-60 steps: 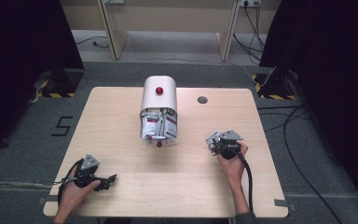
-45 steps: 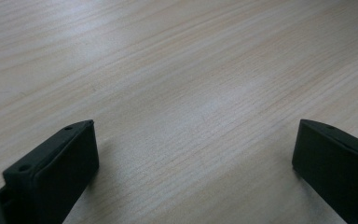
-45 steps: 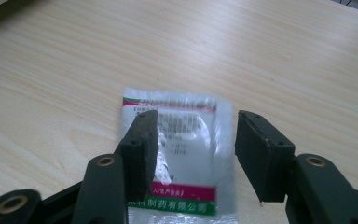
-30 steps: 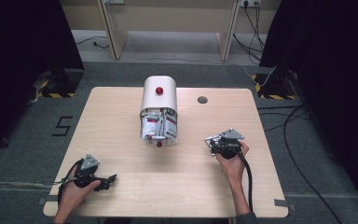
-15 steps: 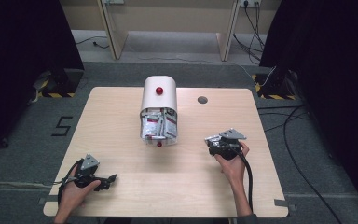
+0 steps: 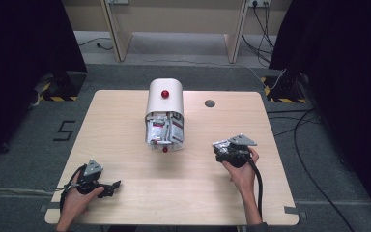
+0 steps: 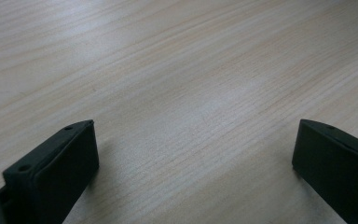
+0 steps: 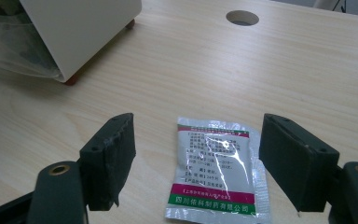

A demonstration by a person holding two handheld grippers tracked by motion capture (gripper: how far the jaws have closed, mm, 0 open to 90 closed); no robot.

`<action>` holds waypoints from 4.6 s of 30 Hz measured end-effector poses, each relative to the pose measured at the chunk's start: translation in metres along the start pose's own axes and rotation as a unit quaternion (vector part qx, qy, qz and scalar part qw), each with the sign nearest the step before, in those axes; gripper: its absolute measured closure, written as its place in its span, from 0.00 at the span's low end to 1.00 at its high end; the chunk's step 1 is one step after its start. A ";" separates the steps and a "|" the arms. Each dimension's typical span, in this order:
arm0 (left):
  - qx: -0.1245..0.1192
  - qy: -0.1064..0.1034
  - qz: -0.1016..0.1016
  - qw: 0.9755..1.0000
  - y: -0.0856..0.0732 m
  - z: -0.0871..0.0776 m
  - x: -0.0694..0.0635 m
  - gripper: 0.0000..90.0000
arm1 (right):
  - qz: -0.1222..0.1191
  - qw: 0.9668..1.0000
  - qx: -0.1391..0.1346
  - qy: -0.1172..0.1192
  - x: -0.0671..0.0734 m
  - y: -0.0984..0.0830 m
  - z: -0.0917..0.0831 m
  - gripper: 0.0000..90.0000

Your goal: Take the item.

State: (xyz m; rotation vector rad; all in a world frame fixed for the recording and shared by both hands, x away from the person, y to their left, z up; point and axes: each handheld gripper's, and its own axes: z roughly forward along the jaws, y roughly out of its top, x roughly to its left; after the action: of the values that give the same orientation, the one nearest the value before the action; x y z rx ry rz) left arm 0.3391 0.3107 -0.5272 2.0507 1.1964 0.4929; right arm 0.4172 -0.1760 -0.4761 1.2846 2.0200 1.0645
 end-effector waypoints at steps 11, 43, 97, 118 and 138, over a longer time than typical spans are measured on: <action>0.000 0.000 0.000 1.000 0.000 0.000 0.000 0.00 | -0.006 1.000 -0.001 0.004 0.007 -0.006 -0.014 0.25; 0.000 0.000 0.000 1.000 0.000 0.000 0.000 0.00 | -0.015 0.999 -0.021 0.029 0.016 -0.021 -0.045 0.23; 0.000 0.000 0.000 1.000 0.000 0.000 0.000 0.00 | -0.018 0.999 0.009 0.041 0.029 -0.078 -0.060 0.23; 0.000 0.000 0.000 1.000 0.000 0.000 0.000 0.00 | -0.008 0.999 0.025 0.038 0.027 -0.096 -0.073 0.23; 0.000 0.001 0.000 1.000 0.000 0.000 0.000 0.00 | -0.015 0.999 0.007 0.029 0.027 -0.127 -0.088 0.19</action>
State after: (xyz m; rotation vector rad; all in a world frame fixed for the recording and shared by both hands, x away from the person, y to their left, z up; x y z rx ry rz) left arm 0.3390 0.3106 -0.5272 2.0513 1.1969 0.4941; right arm 0.2756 -0.2128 -0.5328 1.2394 2.0867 1.0880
